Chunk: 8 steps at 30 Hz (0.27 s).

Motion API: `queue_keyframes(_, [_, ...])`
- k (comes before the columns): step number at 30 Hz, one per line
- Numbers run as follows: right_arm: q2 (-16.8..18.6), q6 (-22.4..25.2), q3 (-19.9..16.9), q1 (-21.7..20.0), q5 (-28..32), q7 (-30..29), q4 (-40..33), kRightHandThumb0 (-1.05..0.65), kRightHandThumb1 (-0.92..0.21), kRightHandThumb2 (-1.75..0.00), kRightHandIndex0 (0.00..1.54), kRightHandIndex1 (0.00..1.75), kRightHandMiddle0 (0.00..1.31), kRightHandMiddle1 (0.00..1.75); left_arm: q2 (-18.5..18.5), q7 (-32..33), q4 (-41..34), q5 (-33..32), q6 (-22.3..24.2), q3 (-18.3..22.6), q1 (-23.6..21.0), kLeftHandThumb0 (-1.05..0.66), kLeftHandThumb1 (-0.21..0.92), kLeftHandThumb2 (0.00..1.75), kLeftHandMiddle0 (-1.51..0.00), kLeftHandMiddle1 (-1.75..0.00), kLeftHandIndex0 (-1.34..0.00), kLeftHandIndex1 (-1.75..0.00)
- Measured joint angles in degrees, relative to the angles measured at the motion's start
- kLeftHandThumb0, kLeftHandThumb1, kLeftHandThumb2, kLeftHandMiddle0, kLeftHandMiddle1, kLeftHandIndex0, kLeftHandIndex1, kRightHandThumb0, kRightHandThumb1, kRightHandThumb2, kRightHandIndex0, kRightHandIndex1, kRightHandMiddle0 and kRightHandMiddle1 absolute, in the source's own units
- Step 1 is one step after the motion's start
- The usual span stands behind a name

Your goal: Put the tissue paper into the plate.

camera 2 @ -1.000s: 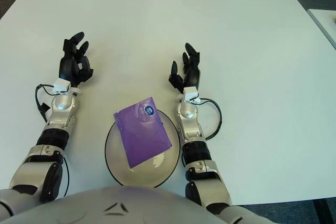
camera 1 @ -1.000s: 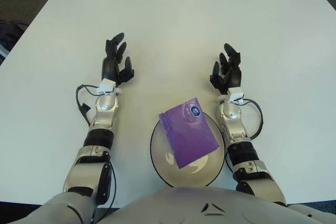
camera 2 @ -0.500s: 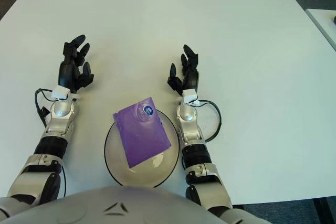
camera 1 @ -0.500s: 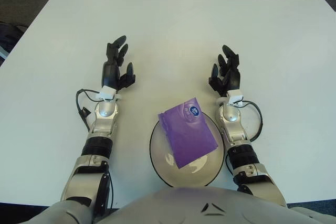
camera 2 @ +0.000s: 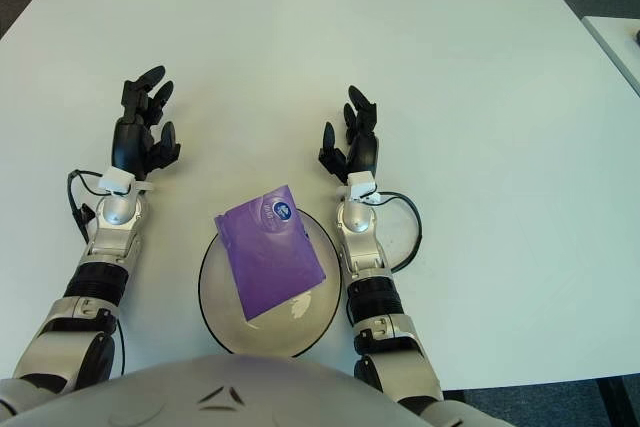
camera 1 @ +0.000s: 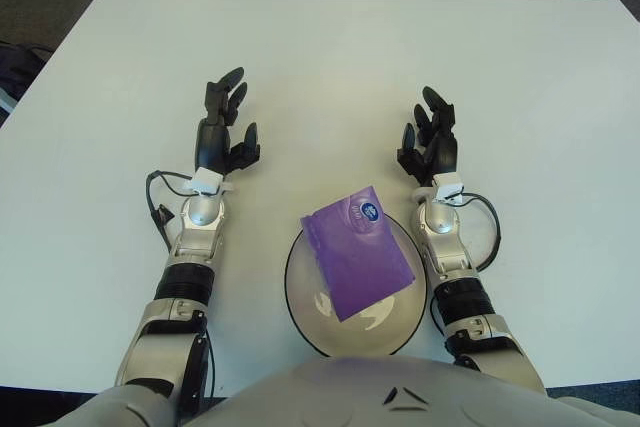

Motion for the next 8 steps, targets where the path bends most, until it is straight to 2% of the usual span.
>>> queue_keyframes(3, [0.0,0.0,0.0,0.0,0.0,0.0,0.0,-0.67,-0.92,-0.71,0.30,0.00,0.00,0.53,0.0,0.1,0.0,0.2,-0.1,0.0,0.0,-0.67,0.92,0.73,-0.36,-0.25,0.00,-0.86])
queue_keyframes(8, [0.0,0.0,0.0,0.1,0.0,0.4,-0.1,-0.67,-0.92,-0.70,0.30,0.00,0.00,0.52,-0.1,0.6,-0.2,0.7,-0.3,0.0,0.1,-0.65,0.92,0.73,-0.34,-0.38,0.00,-0.89])
